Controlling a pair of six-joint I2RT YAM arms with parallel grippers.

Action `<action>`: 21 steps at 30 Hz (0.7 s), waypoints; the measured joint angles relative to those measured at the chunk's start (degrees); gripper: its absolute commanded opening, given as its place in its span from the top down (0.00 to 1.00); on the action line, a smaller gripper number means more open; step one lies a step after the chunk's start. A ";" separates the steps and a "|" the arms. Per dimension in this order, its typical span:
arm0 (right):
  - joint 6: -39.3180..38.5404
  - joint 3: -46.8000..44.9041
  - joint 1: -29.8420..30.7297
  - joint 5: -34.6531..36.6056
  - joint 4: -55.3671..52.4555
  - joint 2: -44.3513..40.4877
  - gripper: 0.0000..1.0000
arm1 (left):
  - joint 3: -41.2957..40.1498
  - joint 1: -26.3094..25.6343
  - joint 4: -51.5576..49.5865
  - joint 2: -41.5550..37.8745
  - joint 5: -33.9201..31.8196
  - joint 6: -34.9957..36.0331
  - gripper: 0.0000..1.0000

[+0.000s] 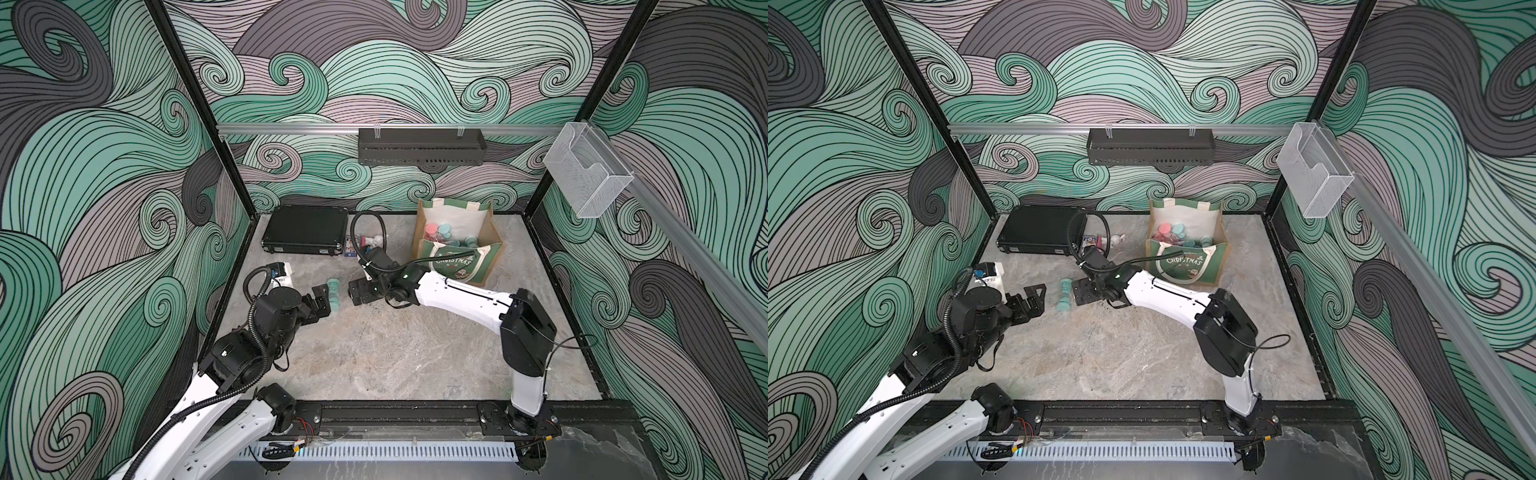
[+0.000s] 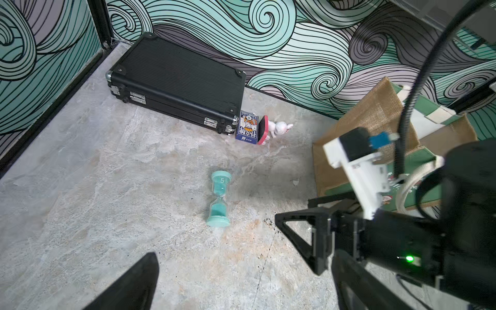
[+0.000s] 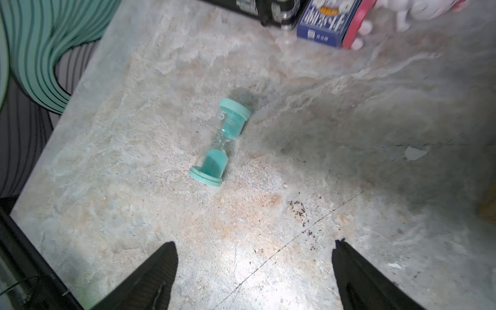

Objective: Put the hourglass into the canvas bag
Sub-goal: Pick up the hourglass from the center of the board.

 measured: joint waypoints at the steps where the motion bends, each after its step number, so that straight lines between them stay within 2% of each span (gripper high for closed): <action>1: 0.37 0.52 0.26 -0.20 0.33 1.68 0.09 | -0.50 0.00 0.00 -0.07 -0.07 -0.07 0.01; 7: 2.14 5.14 1.16 -2.86 1.44 10.08 0.11 | -3.39 0.00 0.07 -0.04 0.15 -0.57 0.01; 21: 3.85 17.11 1.60 -4.61 1.40 21.09 0.22 | -6.36 0.00 1.99 -2.36 0.20 -0.98 0.01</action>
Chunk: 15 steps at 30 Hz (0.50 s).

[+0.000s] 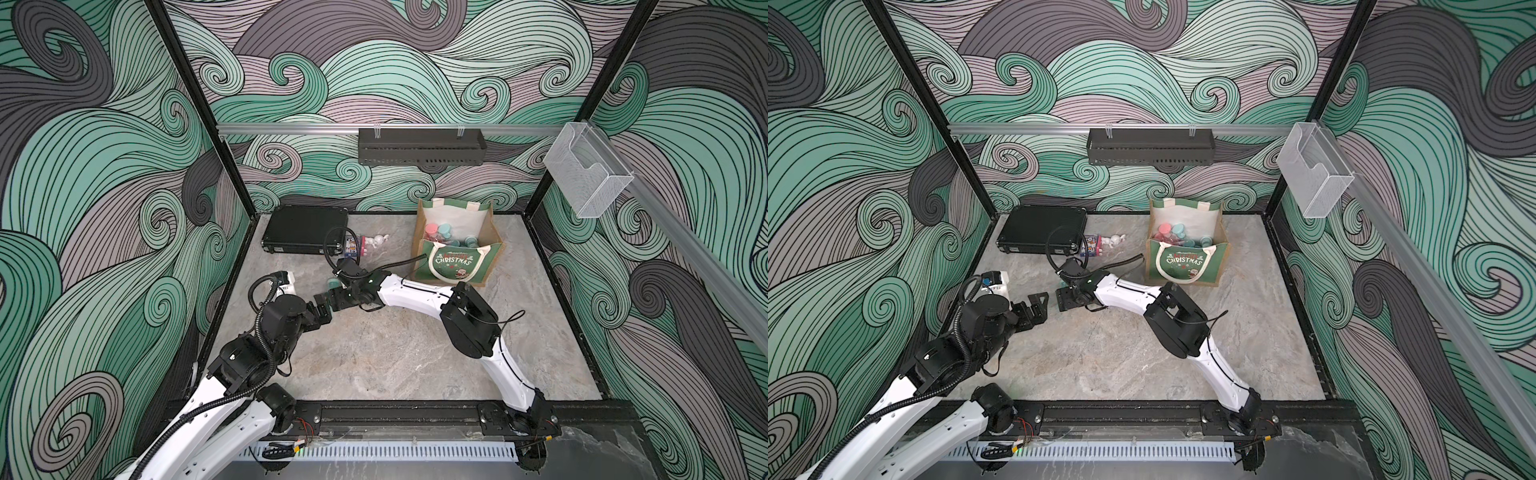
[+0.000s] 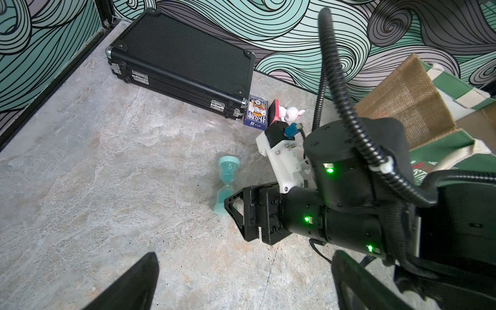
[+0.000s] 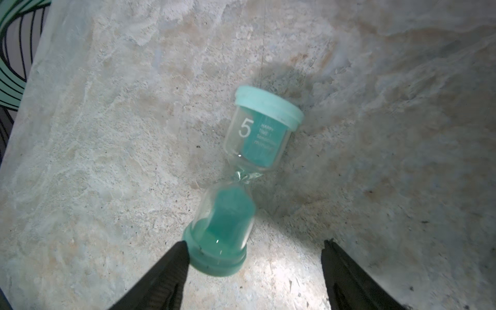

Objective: Put the hourglass into the canvas bag
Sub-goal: Pick up the hourglass from the center of the board.

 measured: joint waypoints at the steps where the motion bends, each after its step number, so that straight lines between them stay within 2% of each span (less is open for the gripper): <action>1: -0.13 0.98 0.09 0.13 -0.39 0.50 0.22 | -0.15 0.00 0.22 -0.09 -0.09 0.00 0.01; 9: -1.55 4.31 0.63 1.11 -3.06 3.04 0.25 | -0.90 0.00 1.42 -0.15 -0.31 0.00 0.02; 15: -4.57 1.46 0.74 6.49 -4.63 2.58 0.29 | -0.90 0.00 1.81 -0.17 -0.37 0.00 0.02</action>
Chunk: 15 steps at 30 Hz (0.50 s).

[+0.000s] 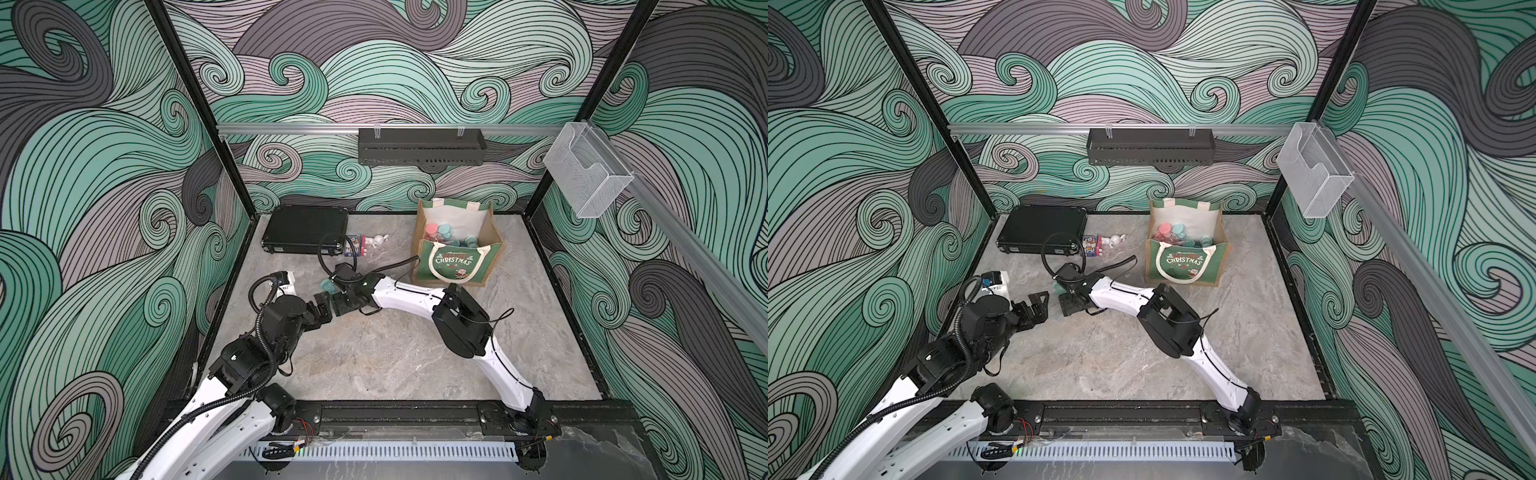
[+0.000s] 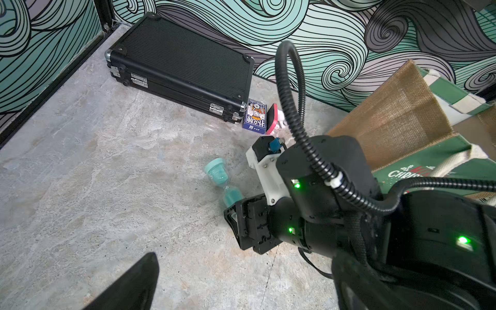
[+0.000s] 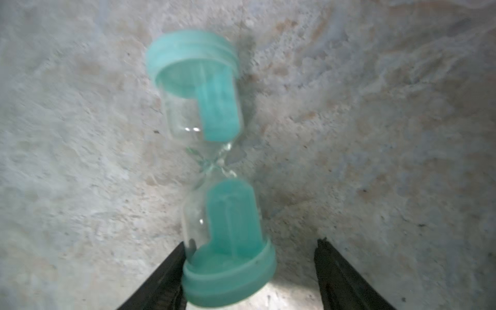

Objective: Put the hourglass into the canvas bag
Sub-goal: Pick up the hourglass from the center of the board.

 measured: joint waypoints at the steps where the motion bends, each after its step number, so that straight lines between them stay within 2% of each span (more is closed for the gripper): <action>1: -0.52 -0.37 0.00 0.76 -0.31 -0.26 0.30 | 0.00 0.00 0.07 0.00 -0.04 0.02 0.02; 15: -7.69 4.11 -0.20 4.31 -1.97 2.54 0.36 | 0.00 0.00 0.48 0.00 -0.70 0.09 0.01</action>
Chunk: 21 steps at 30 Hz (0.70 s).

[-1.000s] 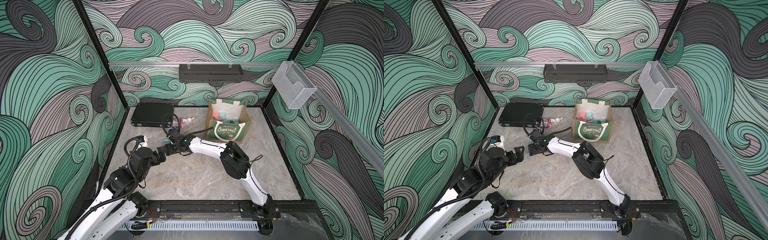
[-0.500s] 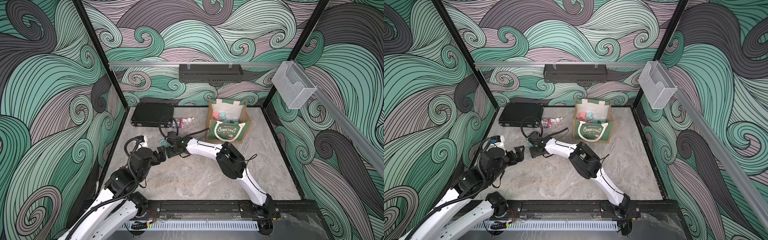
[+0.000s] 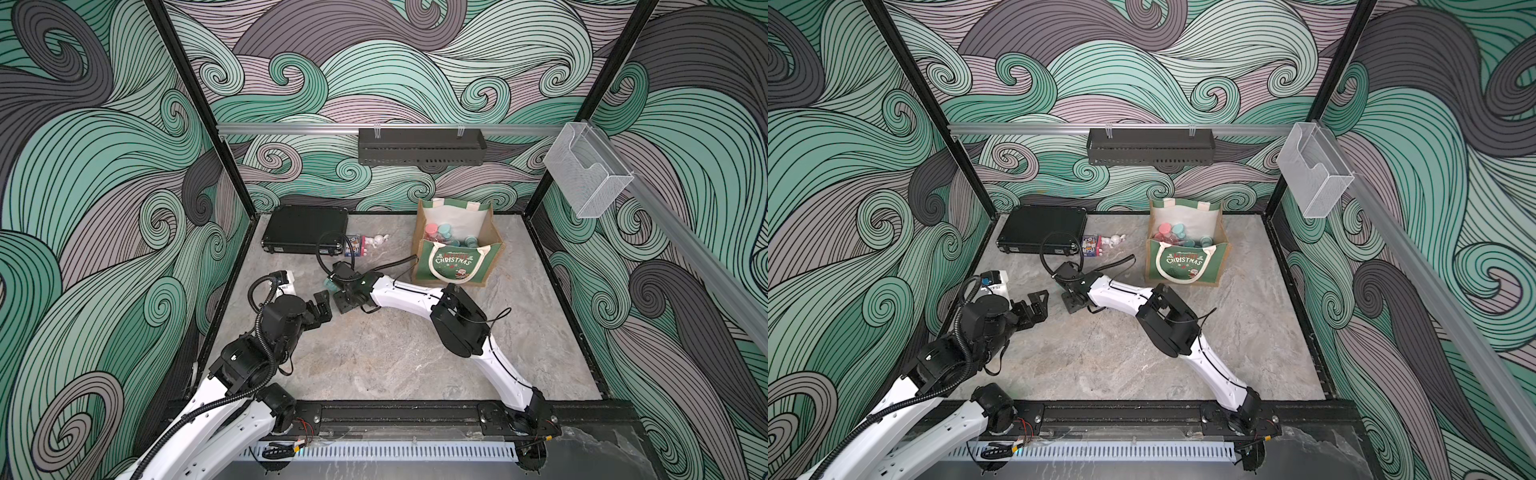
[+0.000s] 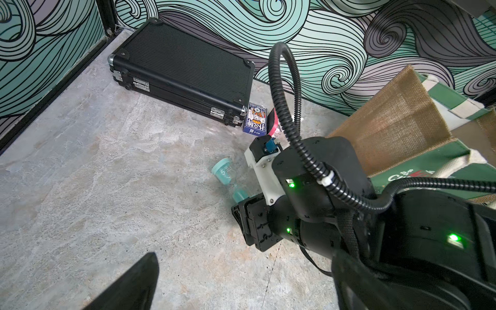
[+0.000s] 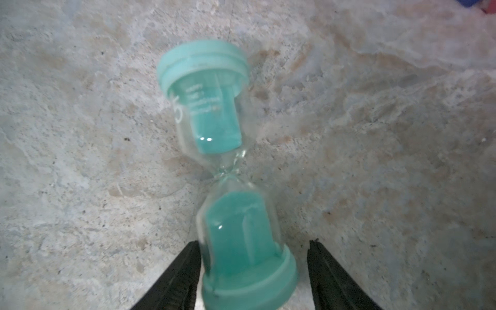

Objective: Put the hourglass into the canvas bag
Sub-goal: Pick up the hourglass from the center of the board.

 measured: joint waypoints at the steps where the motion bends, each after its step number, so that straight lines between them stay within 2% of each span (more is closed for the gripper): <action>1: -0.42 0.35 -0.07 0.07 0.02 0.48 0.38 | 0.00 0.00 0.00 0.00 -0.07 0.02 0.01; 4: -1.62 1.11 -0.15 0.28 0.00 0.96 0.40 | 0.00 0.00 0.02 0.00 -0.17 0.04 0.02; 12: -3.58 1.38 -0.52 -0.46 0.48 1.25 0.54 | 0.02 0.00 0.13 0.44 -0.17 0.26 0.01; 21: -5.49 1.40 -0.66 -0.72 0.94 1.20 0.65 | 0.13 0.00 0.42 1.09 -0.15 0.72 0.01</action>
